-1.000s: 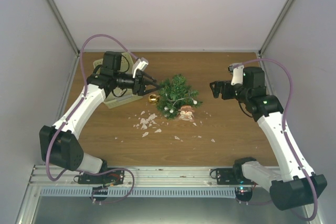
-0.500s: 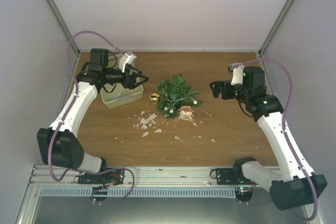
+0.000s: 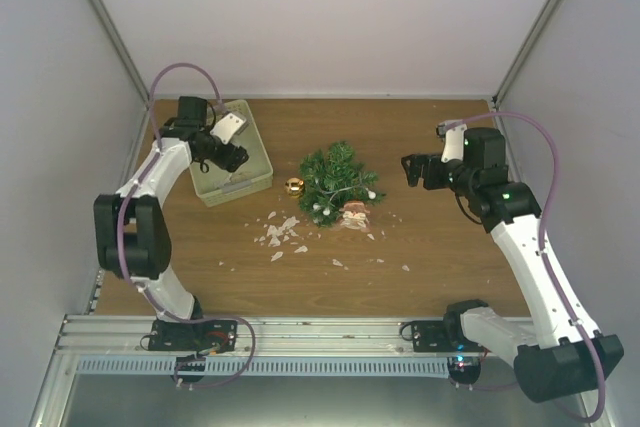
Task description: Decorate the small christmas tree
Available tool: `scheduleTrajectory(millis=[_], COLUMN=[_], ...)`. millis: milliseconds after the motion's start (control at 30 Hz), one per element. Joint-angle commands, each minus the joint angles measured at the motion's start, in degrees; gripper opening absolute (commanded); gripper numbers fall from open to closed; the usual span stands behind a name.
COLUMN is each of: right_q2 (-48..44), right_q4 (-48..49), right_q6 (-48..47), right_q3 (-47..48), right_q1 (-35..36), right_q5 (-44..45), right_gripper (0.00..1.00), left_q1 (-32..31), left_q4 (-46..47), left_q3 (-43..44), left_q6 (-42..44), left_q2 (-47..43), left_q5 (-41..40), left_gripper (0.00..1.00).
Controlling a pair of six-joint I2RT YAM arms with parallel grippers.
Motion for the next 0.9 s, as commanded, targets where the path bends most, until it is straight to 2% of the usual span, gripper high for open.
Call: scheduleTrajectory(millis=[0,100,267,467,667,867], right_q2=[0.26,0.78,0.7,0.89,0.72,0.17], right_q4=[1.74,1.67,1.57,2.38,2.56,2.55], right_q6=[-0.89,-0.89,-0.85,-0.64,-0.44,-0.28], right_q3=[0.64,0.87,0.31,-0.24,-0.6,-1.06], right_q1=[-0.4,-0.4,-0.4,-0.39,-0.42,-0.4], right_q5=[1.14,1.15,1.48,0.86,0.53,0.64], right_gripper=[1.0,1.0,1.0,1.0,1.0,1.0], left_q1=[2.62,4.74,6.29,6.29,6.29,6.2], left_q4=[-2.86,-2.81,-3.1,-9.46,-14.28,-13.97], left_q3=[3.77,5.36,6.05,7.26,10.36,12.85], left_q6=[6.46,6.87,8.52,13.44,18.83,21.67], left_q2=[6.75,10.81,12.64,14.81,17.47,21.03], left_q5=[-10.26,-11.56,-10.71,-5.37,-2.57,-4.67], left_gripper=[0.79,0.77,0.71,0.63,0.6,0.59])
